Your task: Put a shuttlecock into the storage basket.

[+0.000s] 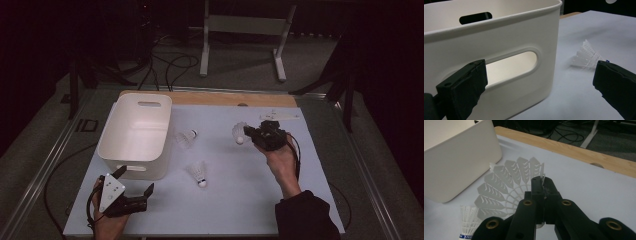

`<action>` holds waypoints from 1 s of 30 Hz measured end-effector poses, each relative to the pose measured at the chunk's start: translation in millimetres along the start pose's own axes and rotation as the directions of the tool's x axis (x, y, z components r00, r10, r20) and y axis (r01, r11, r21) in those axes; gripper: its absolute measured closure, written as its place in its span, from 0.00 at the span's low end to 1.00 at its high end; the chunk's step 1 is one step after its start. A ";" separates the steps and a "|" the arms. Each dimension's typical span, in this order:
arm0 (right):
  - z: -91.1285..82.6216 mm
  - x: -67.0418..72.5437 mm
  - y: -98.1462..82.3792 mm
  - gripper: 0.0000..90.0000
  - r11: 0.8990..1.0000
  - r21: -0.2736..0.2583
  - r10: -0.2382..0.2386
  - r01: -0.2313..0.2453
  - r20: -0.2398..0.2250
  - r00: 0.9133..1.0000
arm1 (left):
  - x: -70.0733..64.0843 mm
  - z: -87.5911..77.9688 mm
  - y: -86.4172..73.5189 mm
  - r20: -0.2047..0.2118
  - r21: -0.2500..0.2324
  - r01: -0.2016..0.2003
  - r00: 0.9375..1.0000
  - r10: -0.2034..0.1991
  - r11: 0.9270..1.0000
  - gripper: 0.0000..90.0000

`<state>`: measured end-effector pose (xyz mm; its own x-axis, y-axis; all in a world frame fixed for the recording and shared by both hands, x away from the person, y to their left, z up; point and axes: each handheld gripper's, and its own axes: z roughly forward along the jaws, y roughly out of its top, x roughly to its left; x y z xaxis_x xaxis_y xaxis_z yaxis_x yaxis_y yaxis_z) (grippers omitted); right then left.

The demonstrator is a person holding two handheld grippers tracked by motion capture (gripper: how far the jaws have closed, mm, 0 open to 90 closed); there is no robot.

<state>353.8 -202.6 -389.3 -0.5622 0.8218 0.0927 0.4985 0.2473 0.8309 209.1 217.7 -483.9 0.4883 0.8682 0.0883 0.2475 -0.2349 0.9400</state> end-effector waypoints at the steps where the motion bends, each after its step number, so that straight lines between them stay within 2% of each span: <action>1: 0.5 0.7 1.1 1.00 1.000 0.001 0.001 -0.001 -0.001 1.000 | 0.2 -0.2 0.0 -0.001 0.001 -0.001 1.000 0.001 1.000 0.00; 7: 5.7 2.9 3.7 1.00 1.000 -0.001 -0.007 0.007 -0.009 1.000 | -0.2 0.5 0.0 -0.001 0.003 -0.002 1.000 0.002 1.000 0.00; 9: 7.8 2.7 4.6 1.00 1.000 -0.006 0.007 -0.007 -0.027 1.000 | -0.3 0.8 0.0 0.000 0.004 -0.004 1.000 0.004 1.000 0.00; 14: 10.7 3.0 7.9 1.00 1.000 -0.012 0.016 -0.016 -0.031 0.999 | 0.0 0.4 0.0 -0.002 0.003 -0.003 1.000 0.003 1.000 0.00; 30: 17.9 13.6 24.5 1.00 0.999 -0.036 -0.006 0.005 -0.048 0.999 | -0.1 0.0 0.0 -0.002 0.002 -0.003 1.000 0.003 1.000 0.00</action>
<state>370.2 -176.2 -377.6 -0.5966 0.7944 0.1137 0.4718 0.2326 0.8505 209.1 217.6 -483.9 0.4873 0.8684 0.0920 0.2476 -0.2384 0.9391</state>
